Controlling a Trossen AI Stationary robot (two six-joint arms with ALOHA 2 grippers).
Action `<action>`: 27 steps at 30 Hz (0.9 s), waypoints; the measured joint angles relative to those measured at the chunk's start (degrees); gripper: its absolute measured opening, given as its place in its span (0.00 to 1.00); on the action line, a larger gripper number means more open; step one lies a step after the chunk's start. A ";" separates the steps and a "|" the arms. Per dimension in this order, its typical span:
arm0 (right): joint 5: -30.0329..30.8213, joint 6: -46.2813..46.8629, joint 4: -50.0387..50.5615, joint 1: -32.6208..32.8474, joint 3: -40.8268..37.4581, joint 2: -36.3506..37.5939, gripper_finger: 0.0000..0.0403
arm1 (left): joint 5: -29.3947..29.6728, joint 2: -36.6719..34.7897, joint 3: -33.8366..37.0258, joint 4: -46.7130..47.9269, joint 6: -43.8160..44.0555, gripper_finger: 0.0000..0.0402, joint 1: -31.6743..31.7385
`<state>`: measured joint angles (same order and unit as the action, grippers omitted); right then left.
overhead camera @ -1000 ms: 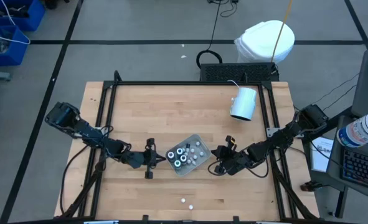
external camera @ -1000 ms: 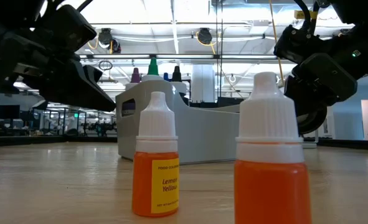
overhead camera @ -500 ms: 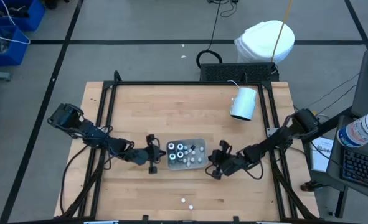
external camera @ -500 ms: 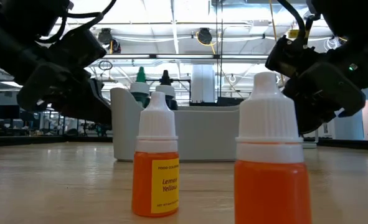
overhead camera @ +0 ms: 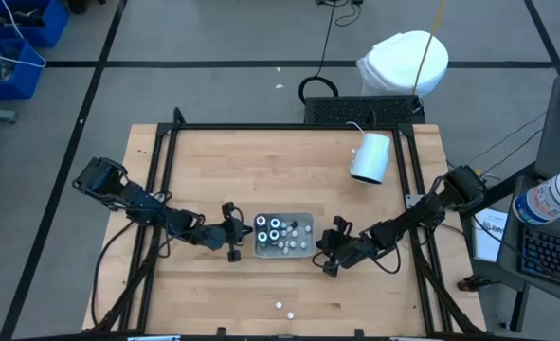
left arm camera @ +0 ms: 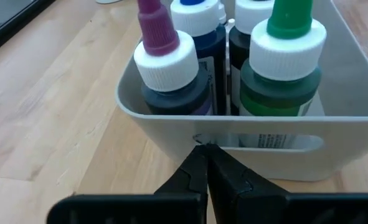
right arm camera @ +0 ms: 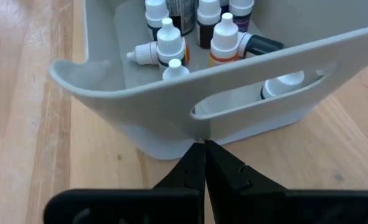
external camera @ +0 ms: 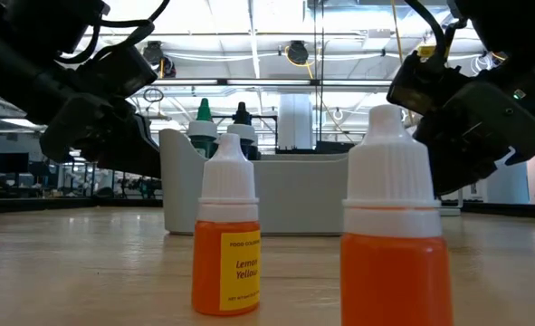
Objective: Pick & Place food coloring
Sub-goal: Adjust the gray bin
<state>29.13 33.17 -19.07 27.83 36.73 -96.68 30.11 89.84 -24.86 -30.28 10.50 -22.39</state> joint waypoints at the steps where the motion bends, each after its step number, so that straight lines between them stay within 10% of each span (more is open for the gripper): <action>1: -0.47 -0.04 0.00 0.00 0.00 0.00 0.00 | 0.02 0.00 0.00 0.00 -0.02 0.02 0.00; 27: -0.63 2.59 8.30 0.02 0.02 1.57 0.00 | -0.27 -0.07 -0.04 2.59 -1.17 0.06 -1.94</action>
<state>28.50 35.75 -10.77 27.85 36.75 -95.12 29.83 89.78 -24.91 -27.69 9.33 -24.33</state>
